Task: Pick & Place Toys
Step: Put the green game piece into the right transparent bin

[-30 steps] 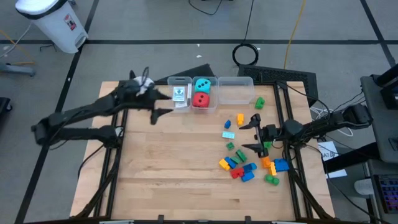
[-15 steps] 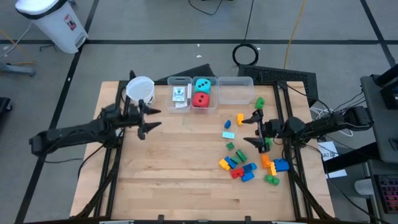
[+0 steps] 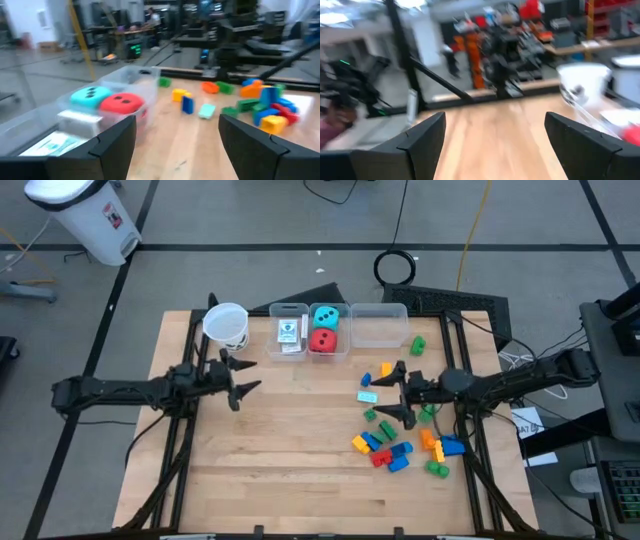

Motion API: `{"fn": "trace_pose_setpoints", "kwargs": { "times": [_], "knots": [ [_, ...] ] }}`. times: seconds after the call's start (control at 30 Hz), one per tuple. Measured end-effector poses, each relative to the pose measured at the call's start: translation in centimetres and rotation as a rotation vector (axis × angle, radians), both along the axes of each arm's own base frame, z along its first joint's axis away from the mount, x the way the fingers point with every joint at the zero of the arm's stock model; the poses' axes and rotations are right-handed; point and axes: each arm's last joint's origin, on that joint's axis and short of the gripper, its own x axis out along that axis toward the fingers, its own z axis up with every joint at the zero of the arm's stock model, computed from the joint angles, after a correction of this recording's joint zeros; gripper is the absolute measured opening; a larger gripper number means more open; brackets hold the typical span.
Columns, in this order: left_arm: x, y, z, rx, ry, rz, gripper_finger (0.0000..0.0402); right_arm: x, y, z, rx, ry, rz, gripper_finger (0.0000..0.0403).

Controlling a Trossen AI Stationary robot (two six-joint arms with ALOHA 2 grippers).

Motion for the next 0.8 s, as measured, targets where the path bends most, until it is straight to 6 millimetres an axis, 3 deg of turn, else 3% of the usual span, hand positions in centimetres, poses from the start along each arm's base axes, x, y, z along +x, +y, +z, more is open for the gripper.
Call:
{"fn": "trace_pose_setpoints", "kwargs": {
  "times": [0.27,0.53,0.8],
  "knots": [
    [-1.6,0.3,-0.5,-0.037,0.043,0.012,0.0287,-0.3,0.0,1.0,-0.013,0.215,-0.130,0.0315],
    [-2.6,-0.1,0.2,-0.015,-0.021,-0.055,0.0287,-2.1,-0.3,1.9,0.045,0.216,-0.162,0.0315],
    [-2.4,-0.1,0.0,-0.081,-0.015,-0.055,0.0287,-3.6,-2.4,0.5,0.135,0.344,-0.602,0.0315]
  ]
}}
